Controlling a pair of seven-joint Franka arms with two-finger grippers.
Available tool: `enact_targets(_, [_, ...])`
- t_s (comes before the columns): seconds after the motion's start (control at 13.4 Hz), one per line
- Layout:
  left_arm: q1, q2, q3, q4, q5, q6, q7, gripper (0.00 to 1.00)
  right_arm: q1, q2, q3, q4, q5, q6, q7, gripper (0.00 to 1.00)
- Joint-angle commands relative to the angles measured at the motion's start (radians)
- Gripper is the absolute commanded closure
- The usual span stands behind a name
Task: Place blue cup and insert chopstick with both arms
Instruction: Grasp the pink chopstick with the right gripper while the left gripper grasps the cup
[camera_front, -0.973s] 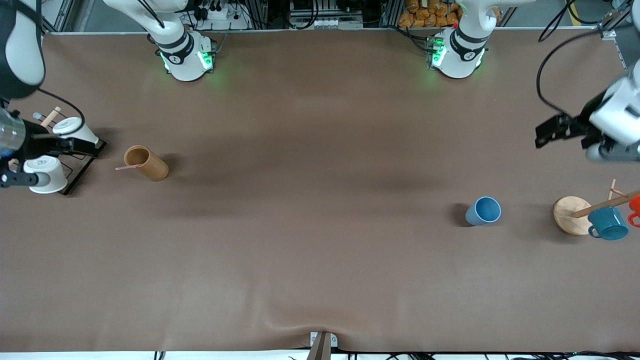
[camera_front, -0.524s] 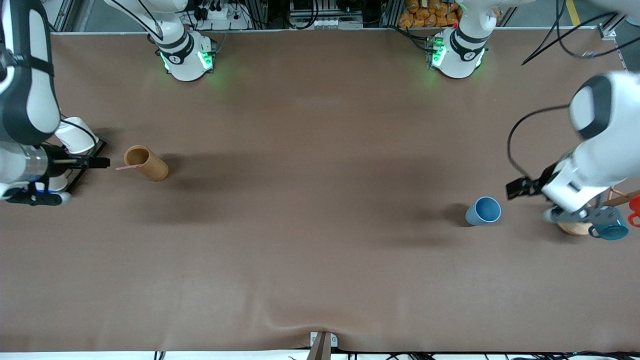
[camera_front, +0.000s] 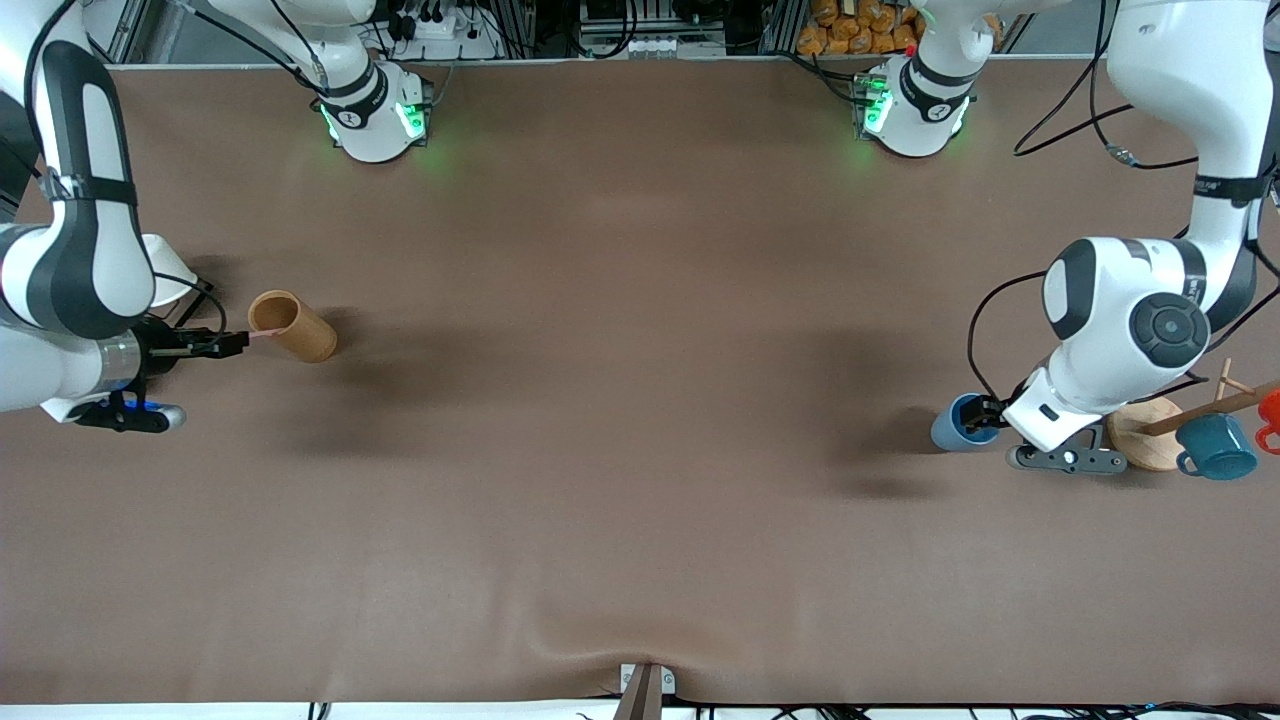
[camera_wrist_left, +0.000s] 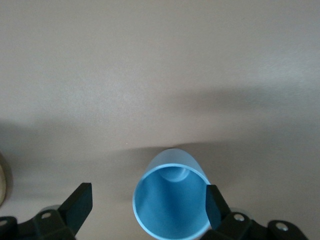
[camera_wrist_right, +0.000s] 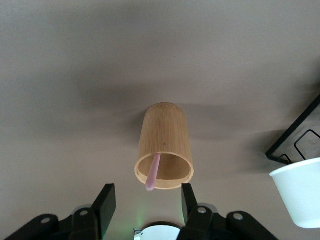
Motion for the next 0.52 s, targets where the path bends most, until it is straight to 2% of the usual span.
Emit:
enact_targets(0.0, [0.034,0.028,-0.006,-0.003,0.024,0.035,0.015,0.0,-0.017,0.009,0.012,0.001,0.017,0.007,0.011,0.44])
enact_targets(0.15, [0.036,0.045,-0.006,-0.004,0.024,0.035,0.015,0.03,-0.019,0.022,0.012,0.001,0.017,0.011,0.011,0.45])
enact_targets(0.22, [0.036,0.046,-0.006,-0.006,0.023,0.035,0.015,0.08,-0.019,0.023,0.012,-0.003,0.019,0.01,0.011,0.52])
enact_targets(0.37, [0.036,0.051,-0.006,-0.012,0.021,0.035,0.012,0.26,-0.014,0.023,0.012,-0.019,0.019,0.01,0.011,0.59])
enact_targets(0.45, [0.036,0.052,-0.006,-0.012,0.021,0.035,0.012,0.41,-0.016,0.023,0.012,-0.026,0.019,0.011,0.012,0.62])
